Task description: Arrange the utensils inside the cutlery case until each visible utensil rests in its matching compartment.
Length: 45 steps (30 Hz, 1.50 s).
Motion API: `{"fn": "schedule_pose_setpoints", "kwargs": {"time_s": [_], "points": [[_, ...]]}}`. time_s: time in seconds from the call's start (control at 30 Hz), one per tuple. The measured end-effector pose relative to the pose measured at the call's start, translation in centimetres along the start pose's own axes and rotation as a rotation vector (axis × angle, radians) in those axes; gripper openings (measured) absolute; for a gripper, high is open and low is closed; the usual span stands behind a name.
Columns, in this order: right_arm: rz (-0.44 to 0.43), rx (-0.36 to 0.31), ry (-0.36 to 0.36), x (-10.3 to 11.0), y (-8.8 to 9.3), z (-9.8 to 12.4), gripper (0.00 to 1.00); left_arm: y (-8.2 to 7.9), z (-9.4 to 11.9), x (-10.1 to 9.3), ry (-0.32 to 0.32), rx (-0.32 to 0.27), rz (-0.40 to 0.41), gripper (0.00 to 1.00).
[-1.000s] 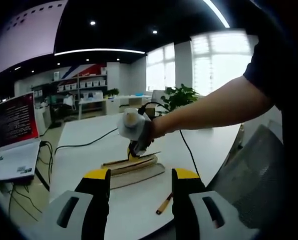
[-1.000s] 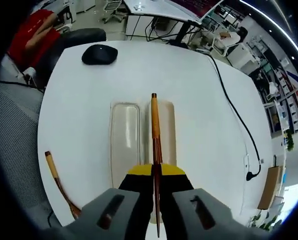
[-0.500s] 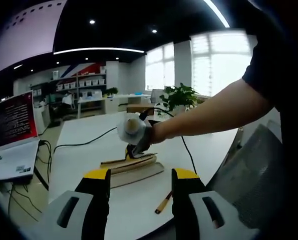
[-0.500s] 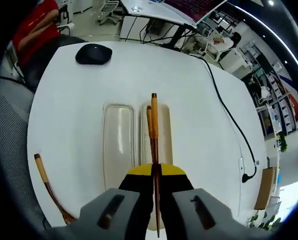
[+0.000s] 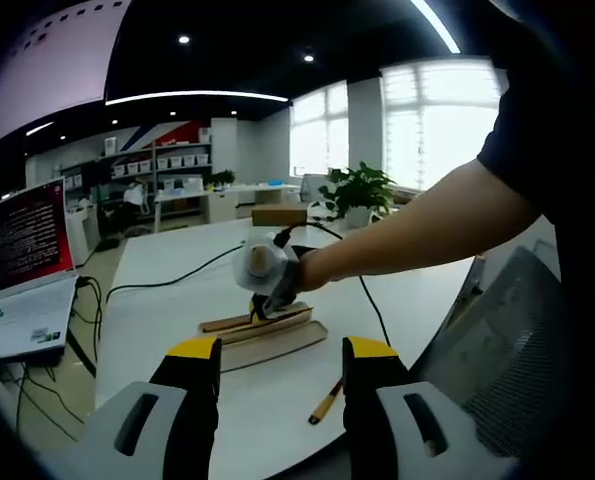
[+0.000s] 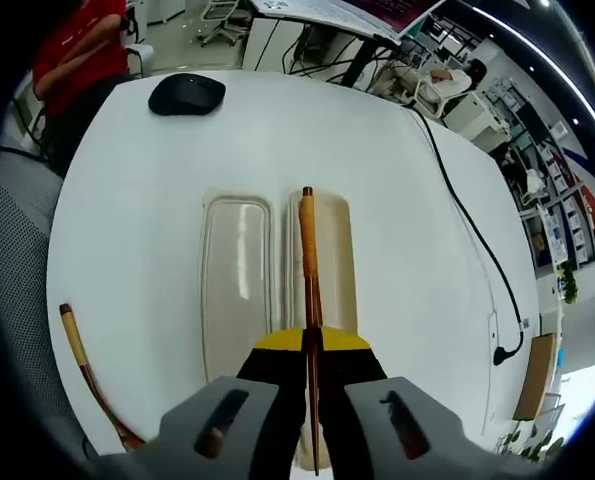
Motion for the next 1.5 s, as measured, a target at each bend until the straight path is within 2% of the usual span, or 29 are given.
{"fn": "schedule_pose_setpoints", "kwargs": {"time_s": [0.7, 1.5], "points": [[0.039, 0.042, -0.042, 0.4, 0.6, -1.0, 0.00, 0.1, 0.3, 0.1, -0.013, -0.003, 0.004, 0.50], [0.041, 0.027, -0.040, 0.6, 0.4, -1.8, 0.00, 0.4, 0.5, -0.2, -0.008, 0.005, 0.002, 0.50]]}}
Point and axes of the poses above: the point that each gripper's makers call its tool centre point, and the gripper's own axes: z roughly backward along the fingers, x roughly to its left, y roughly out of its underside, the point moved 3 cm from there along z, roughly backward along the fingers, and after that the axes turned 14 degrees about -x, right-handed, at the moved point
